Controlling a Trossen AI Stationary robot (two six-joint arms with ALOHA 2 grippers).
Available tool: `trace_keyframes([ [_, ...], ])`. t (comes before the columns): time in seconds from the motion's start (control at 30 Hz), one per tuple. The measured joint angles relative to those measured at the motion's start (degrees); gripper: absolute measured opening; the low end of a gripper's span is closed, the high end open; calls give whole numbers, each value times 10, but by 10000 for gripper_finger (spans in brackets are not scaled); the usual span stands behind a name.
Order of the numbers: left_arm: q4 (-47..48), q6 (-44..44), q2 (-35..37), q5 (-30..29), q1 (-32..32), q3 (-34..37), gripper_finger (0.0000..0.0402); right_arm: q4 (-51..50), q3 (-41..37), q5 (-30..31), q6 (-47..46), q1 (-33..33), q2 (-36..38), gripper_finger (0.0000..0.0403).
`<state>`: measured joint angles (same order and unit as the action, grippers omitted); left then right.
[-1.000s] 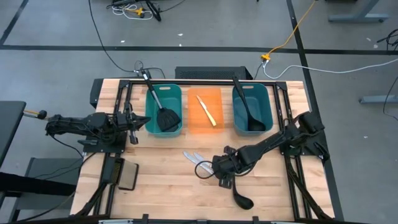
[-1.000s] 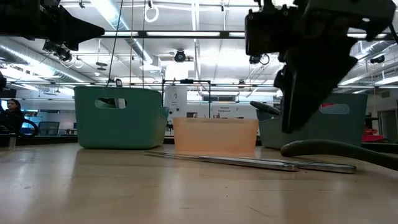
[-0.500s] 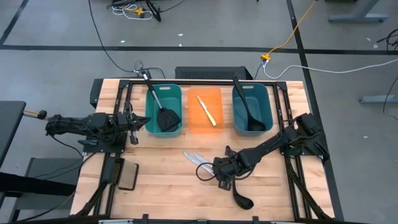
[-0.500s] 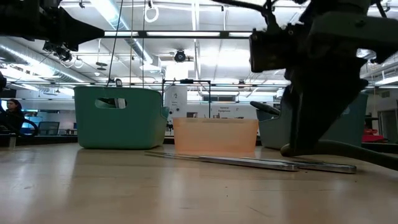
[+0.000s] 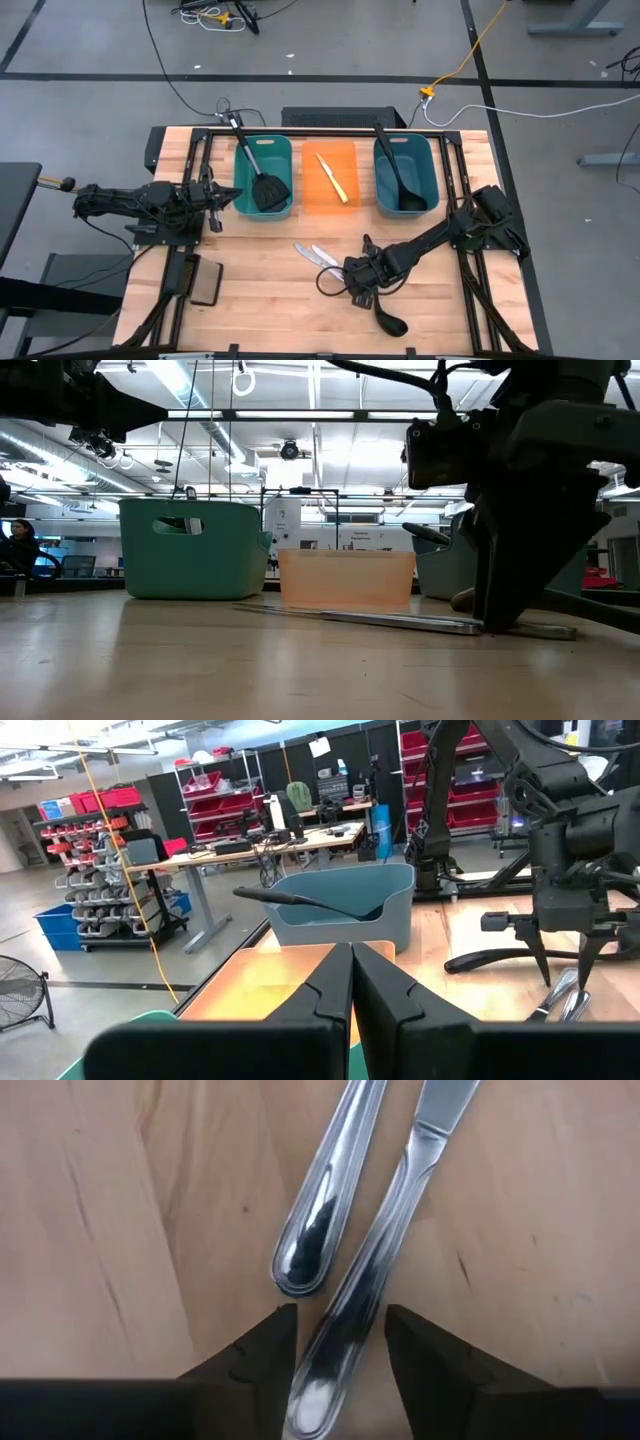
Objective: Pick & Place Kitchen Items
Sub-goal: Put the top silver knife into the orange bin
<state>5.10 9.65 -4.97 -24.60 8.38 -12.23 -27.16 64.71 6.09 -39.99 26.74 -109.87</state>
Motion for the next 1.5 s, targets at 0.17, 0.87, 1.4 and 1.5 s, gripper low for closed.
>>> trace_keyframes([
  [0.17, 4, 0, 0, 0, 0, 0, 16, -11, 1, 23, -2, 7, -22, 136],
  [0.87, 6, -9, 0, 0, 0, 0, 16, -17, -3, 46, -4, 3, -8, 53],
  [1.4, 7, -11, 0, 0, 0, 0, 16, -32, -5, 84, 4, -1, 26, 12],
  [1.5, 7, -11, 0, 0, 0, 0, 16, -30, -5, 81, 3, -4, 27, 18],
])
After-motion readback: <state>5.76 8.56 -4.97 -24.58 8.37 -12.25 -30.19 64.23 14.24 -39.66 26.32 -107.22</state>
